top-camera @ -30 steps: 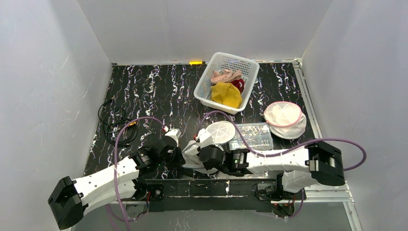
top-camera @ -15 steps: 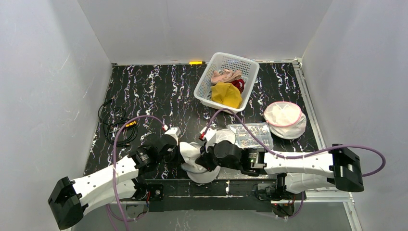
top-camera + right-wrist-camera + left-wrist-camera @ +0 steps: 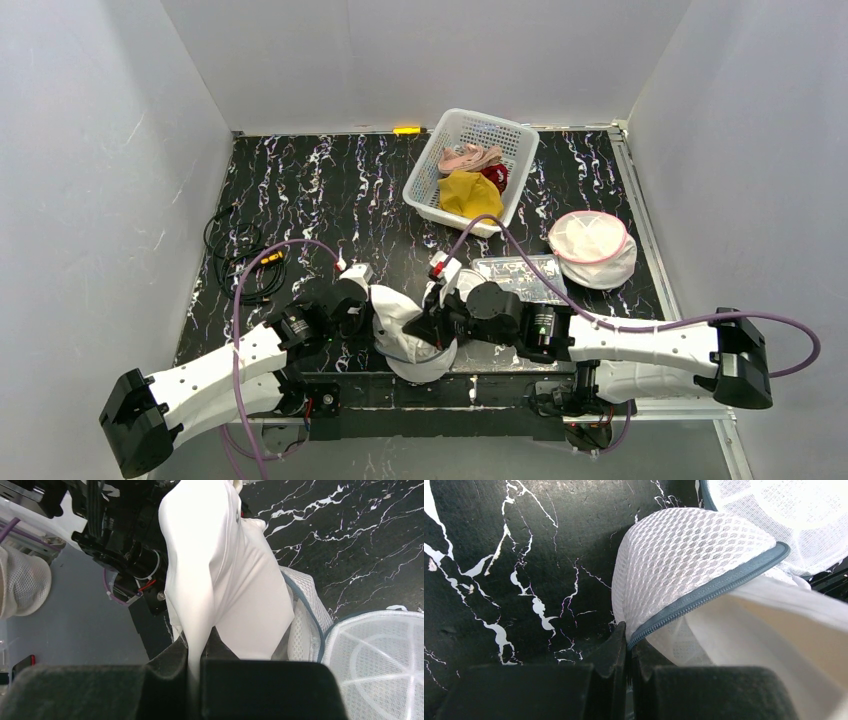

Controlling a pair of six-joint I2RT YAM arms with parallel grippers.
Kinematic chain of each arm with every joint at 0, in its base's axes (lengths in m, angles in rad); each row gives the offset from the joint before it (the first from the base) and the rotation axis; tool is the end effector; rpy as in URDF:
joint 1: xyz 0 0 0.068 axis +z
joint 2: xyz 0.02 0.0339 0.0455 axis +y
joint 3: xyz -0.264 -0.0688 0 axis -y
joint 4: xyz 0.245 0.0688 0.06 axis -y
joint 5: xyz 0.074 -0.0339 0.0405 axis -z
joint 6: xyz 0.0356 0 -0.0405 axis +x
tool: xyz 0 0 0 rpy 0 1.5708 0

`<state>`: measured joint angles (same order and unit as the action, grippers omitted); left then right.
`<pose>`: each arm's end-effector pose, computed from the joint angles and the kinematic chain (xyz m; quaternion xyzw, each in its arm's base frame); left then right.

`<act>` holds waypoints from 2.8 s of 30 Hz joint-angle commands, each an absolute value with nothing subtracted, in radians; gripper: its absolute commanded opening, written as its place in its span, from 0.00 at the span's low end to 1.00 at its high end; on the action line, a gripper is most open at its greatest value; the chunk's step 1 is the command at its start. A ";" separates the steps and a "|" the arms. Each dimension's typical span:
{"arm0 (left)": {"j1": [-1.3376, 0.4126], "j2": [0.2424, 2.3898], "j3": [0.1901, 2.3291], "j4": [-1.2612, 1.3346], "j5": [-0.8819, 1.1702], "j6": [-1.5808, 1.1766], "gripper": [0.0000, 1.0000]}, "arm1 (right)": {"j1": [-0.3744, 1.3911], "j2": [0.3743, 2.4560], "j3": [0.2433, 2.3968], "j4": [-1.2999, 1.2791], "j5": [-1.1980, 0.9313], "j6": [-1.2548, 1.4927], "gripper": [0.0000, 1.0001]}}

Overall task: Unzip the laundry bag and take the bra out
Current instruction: Pick up the bra from the laundry bag, then place the bra in the bin.

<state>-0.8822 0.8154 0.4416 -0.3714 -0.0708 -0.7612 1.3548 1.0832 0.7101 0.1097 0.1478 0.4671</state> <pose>0.1096 -0.1293 0.1978 0.0412 0.9146 -0.2715 0.2968 0.0591 0.2448 0.2849 -0.2994 0.7342 0.4432 0.4181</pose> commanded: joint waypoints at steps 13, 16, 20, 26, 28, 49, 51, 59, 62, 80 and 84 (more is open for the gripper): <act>-0.883 0.806 0.495 -0.431 -0.126 -0.778 0.00 | 1.290 0.945 0.925 -0.072 0.226 0.313 0.01; -0.882 0.807 0.500 -0.442 -0.132 -0.782 0.00 | 1.283 0.934 0.953 -0.106 0.264 0.294 0.01; -0.883 0.811 0.512 -0.456 -0.145 -0.785 0.00 | 1.280 0.936 0.991 -0.162 0.412 0.283 0.01; -0.883 0.817 0.536 -0.487 -0.167 -0.787 0.00 | 1.279 0.969 1.056 -0.252 0.681 0.270 0.01; -0.883 0.820 0.551 -0.504 -0.181 -0.788 0.00 | 1.277 0.992 1.094 -0.295 0.786 0.255 0.01; -0.882 0.875 0.713 -0.583 -0.214 -0.722 0.15 | 0.809 1.384 1.326 -0.262 0.909 0.120 0.01; -0.884 0.865 0.723 -0.599 -0.204 -0.719 0.25 | 0.795 1.433 1.368 -0.259 0.929 0.099 0.01; -0.883 0.752 0.727 -0.614 -0.172 -0.729 0.60 | 0.725 1.552 1.502 -0.211 0.902 0.050 0.01; -0.882 0.727 0.737 -0.623 -0.178 -0.728 0.61 | 0.693 1.599 1.550 -0.190 0.873 0.036 0.01; -0.883 0.684 0.724 -0.670 -0.232 -0.744 0.62 | 0.657 1.837 1.631 -0.213 0.708 0.076 0.01; -0.883 0.691 0.716 -0.664 -0.226 -0.751 0.62 | 0.661 1.849 1.610 -0.219 0.701 0.094 0.01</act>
<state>-0.8822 0.6933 0.7277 -0.6456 -0.2031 -0.7429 0.6559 1.8580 1.6188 -0.2447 0.7048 0.0643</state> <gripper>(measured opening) 0.618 0.074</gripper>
